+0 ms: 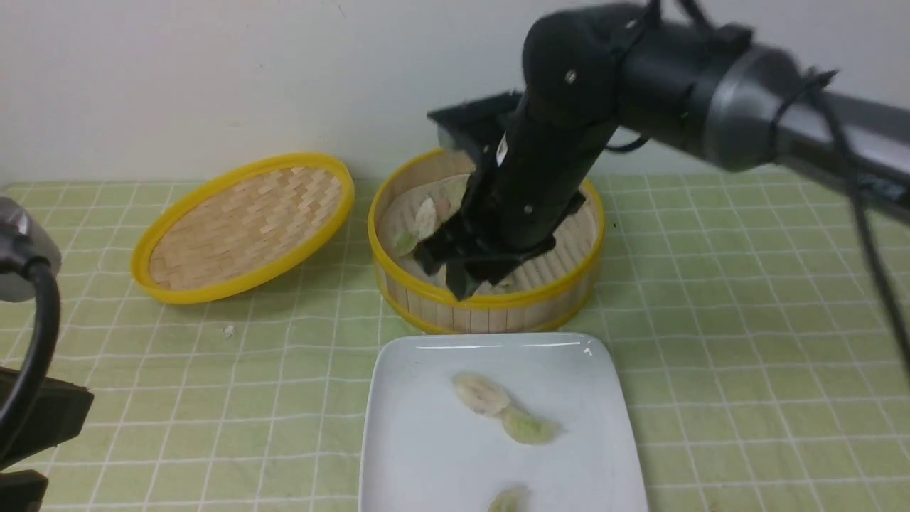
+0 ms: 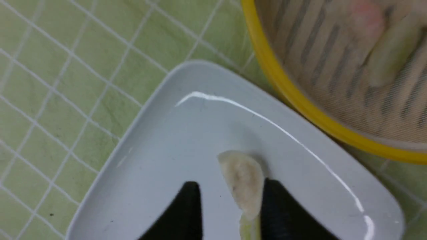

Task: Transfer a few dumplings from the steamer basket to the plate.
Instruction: Use the right arm to put the dumpling into the plate

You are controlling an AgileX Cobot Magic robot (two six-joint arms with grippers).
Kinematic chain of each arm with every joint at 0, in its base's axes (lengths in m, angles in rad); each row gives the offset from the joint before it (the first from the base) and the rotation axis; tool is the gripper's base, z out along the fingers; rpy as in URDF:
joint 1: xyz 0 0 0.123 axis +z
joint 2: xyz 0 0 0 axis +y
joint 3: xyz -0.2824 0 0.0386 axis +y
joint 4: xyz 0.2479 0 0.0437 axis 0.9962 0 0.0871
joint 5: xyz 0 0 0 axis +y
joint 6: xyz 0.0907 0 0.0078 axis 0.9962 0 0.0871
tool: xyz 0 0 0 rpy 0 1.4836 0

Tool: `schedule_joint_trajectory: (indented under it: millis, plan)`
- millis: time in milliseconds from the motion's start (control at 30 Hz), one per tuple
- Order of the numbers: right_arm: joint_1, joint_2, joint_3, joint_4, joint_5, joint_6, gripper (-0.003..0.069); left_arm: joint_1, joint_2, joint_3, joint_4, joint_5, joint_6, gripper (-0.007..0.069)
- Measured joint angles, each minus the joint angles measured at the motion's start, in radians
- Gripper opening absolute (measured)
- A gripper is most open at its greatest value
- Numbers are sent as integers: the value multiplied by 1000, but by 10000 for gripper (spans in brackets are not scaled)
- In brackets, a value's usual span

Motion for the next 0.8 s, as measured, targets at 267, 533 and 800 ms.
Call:
schedule_joint_trajectory:
  millis: [267,533,800]
  plan:
    - [0,-453,63,-45,15,10,-12,0,0,0,0,-6,0,-6]
    - [0,-959,482,-123,-147,84,-15,0,0,0,-1,-83,0,-6]
    - [0,-1687,1111,-189,-743,155,-15,0,0,0,-8,-153,1,-6]
